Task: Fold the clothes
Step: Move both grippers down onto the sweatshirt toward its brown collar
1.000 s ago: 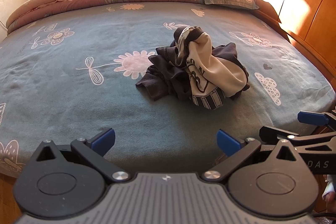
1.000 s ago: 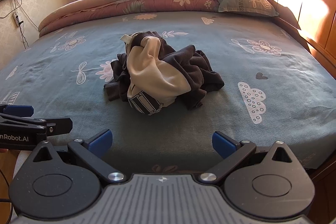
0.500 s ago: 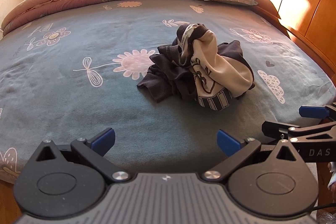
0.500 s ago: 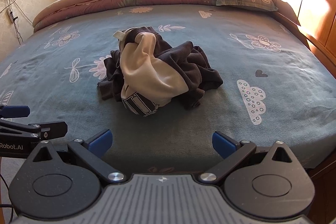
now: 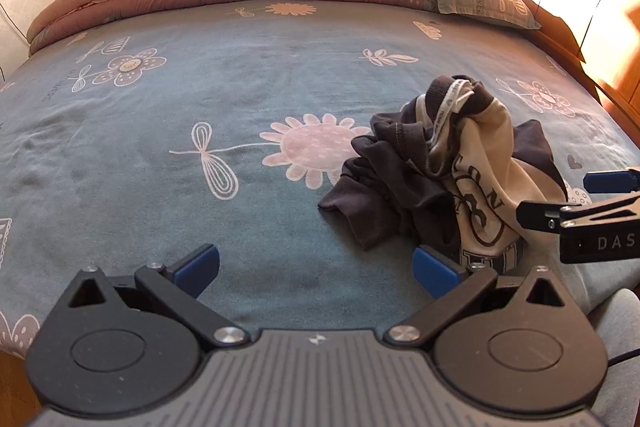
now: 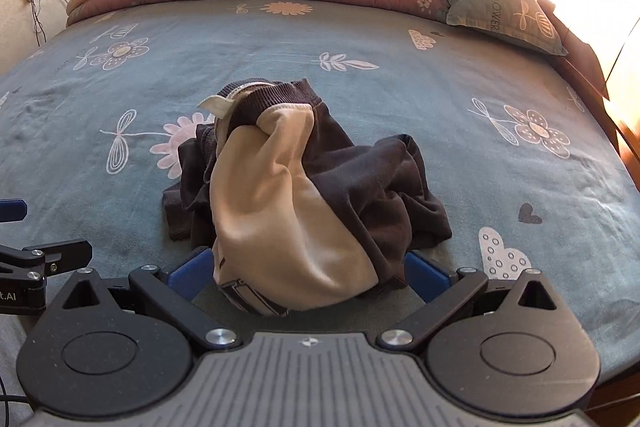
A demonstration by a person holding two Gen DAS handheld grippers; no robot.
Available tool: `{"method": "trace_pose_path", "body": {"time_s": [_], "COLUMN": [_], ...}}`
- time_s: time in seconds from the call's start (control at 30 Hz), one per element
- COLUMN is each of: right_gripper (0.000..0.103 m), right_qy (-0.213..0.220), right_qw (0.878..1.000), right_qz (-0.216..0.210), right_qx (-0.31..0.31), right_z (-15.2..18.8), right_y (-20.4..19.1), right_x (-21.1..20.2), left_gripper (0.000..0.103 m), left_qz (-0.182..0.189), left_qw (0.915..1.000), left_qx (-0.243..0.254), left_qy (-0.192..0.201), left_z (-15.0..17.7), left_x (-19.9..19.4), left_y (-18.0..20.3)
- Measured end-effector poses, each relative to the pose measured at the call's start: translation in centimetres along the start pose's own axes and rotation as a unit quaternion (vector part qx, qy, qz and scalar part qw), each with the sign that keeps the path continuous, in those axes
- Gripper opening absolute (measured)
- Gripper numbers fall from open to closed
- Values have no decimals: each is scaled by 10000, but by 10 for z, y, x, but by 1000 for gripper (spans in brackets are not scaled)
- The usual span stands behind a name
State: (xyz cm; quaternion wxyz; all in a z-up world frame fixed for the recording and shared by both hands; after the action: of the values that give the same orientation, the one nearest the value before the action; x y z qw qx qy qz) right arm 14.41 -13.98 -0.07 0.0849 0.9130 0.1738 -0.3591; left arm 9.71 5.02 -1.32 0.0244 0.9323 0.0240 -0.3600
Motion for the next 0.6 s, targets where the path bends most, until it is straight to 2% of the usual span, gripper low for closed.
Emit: {"method": "trace_pose_path", "body": {"time_s": [0.2, 0.33, 0.47, 0.6], "right_gripper": [103, 103, 103, 103], "right_qy": [-76, -89, -265, -276], "right_qw": [9984, 9990, 9990, 9958], "right_qz": [-397, -17, -99, 202], "right_qx": [-391, -435, 358, 854], "right_z": [-19, -13, -1, 16], "right_y": [-18, 3, 57, 97], "right_x": [47, 61, 67, 65], "left_gripper": [102, 102, 102, 102], "left_qz": [31, 65, 199, 575], "left_qw": [9999, 9996, 9988, 9957], "left_qx": [106, 169, 382, 707], "left_qy": [-108, -213, -244, -149], "left_z": [-9, -14, -21, -32], "left_x": [20, 33, 44, 52], "left_y": [0, 3, 18, 49]}}
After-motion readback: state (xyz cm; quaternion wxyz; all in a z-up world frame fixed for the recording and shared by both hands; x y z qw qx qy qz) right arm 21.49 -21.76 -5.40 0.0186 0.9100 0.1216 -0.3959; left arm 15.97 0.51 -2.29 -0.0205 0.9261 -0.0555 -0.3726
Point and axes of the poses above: each gripper's, at about its wrist camera, not at the fingertips, and x roughly the way its jaws point, y to its right, z to its underside, the point moved 1 cm from there along x, roughly the way its jaws point, and after that the axes turned 5 degrees about y, right-handed, at the moved point
